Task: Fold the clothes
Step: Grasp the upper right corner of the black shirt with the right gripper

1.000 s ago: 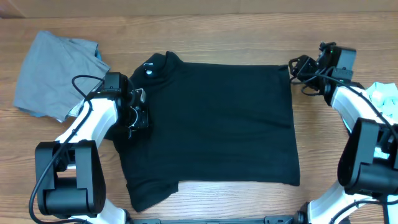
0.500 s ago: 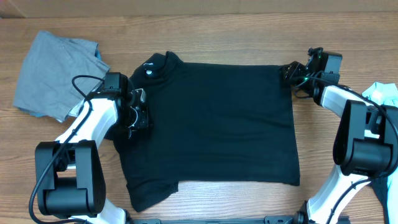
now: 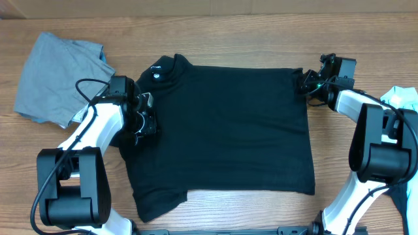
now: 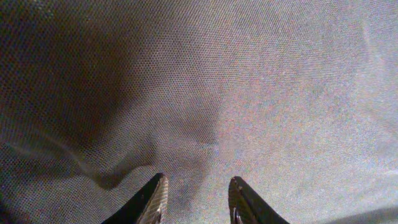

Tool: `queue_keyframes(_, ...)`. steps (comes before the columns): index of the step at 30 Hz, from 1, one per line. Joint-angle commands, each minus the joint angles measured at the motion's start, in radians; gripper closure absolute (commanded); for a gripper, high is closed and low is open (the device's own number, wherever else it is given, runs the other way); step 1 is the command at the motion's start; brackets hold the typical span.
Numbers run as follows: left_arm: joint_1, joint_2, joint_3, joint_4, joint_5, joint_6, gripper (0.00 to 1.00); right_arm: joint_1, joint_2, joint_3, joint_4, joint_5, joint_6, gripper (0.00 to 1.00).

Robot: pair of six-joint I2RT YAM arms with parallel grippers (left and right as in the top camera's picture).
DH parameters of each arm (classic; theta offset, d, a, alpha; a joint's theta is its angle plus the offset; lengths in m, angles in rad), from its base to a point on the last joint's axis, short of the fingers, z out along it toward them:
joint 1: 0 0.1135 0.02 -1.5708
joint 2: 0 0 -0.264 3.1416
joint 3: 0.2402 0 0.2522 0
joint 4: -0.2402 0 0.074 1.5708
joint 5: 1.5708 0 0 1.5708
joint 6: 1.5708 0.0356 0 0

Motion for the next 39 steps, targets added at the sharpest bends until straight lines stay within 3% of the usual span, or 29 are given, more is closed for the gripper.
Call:
queue_keyframes(1, -0.002, 0.005, 0.012, 0.003, 0.014, 0.026, 0.64, 0.005, 0.012, 0.018, 0.008, -0.005, -0.004, 0.78)
queue_keyframes(2, -0.002, 0.005, 0.012, 0.003, 0.014, 0.026, 0.64, 0.005, 0.012, 0.018, 0.009, -0.005, -0.004, 0.65)
queue_keyframes(3, -0.002, 0.005, 0.012, 0.003, 0.014, 0.026, 0.64, 0.003, 0.012, 0.018, 0.013, -0.003, -0.004, 0.58)
queue_keyframes(4, -0.002, 0.005, 0.012, 0.003, 0.014, 0.026, 0.64, 0.003, 0.012, 0.018, 0.014, 0.003, -0.004, 0.58)
queue_keyframes(8, -0.002, 0.005, 0.012, 0.005, 0.014, 0.026, 0.64, 0.020, 0.013, 0.018, -0.015, 0.002, -0.004, 0.80)
queue_keyframes(16, -0.002, 0.005, 0.012, 0.000, 0.014, 0.027, 0.64, 0.034, 0.012, 0.020, 0.038, 0.003, 0.023, 0.94)
queue_keyframes(27, -0.002, 0.005, 0.012, 0.005, 0.014, 0.027, 0.63, 0.011, 0.012, 0.020, 0.168, -0.012, 0.056, 0.93)
queue_keyframes(39, -0.002, 0.005, 0.012, 0.005, 0.014, 0.027, 0.63, -0.027, 0.012, 0.020, 0.148, 0.100, 0.071, 0.92)
